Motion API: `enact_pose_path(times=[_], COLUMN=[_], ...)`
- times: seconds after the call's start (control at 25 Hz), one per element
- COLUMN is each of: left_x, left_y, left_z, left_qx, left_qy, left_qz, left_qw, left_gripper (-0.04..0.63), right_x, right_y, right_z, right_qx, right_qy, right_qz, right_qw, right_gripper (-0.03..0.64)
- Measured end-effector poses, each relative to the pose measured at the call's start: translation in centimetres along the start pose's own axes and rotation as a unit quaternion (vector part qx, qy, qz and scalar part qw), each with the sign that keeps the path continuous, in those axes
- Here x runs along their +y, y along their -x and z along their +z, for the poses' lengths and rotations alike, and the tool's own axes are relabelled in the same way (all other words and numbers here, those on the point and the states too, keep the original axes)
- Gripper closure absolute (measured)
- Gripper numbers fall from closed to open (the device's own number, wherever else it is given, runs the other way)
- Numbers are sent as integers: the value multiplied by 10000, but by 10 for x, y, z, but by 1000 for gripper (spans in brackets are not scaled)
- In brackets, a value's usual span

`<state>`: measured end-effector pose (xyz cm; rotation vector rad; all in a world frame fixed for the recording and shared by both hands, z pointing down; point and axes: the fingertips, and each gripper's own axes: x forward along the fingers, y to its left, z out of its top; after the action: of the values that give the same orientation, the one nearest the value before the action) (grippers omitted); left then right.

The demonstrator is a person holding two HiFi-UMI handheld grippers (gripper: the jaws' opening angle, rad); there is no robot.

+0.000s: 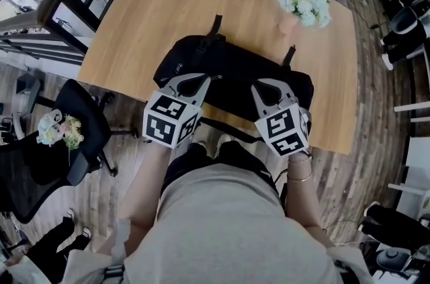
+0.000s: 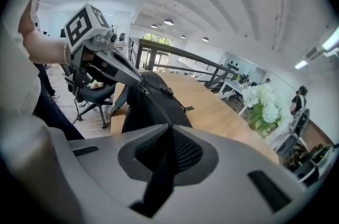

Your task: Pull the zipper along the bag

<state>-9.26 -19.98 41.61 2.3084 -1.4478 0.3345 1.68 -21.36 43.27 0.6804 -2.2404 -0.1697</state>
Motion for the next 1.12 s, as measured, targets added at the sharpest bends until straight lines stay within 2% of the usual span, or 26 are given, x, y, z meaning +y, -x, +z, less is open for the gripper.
enact_pose_path(times=[0.24, 0.44, 0.6, 0.8, 0.92, 1.12], left_x=[15, 54, 58, 40, 30, 18], left_y=[9, 33, 37, 20, 9, -9], left_z=[-1, -3, 0, 1, 6, 13], left_qx=[-24, -22, -75, 55, 128, 339], left_qy=[46, 34, 11, -526, -904, -1745], left_qz=[188, 816, 837, 739, 547, 181], left_qw=[9998, 9967, 9965, 9959, 9943, 9839], left_gripper=[578, 580, 580, 578, 575, 574], right_x=[-3, -13, -11, -10, -10, -7], right_y=[-3, -1, -1, -2, -2, -2], right_z=[-4, -4, -1, -1, -1, -3], right_qx=[75, 93, 105, 106, 117, 104], right_qy=[-96, -232, -93, -117, -113, -149], right_qz=[-68, -210, -286, -279, -293, -278], right_qw=[9999, 9995, 9995, 9995, 9994, 9994], right_gripper=[583, 584, 584, 584, 584, 584])
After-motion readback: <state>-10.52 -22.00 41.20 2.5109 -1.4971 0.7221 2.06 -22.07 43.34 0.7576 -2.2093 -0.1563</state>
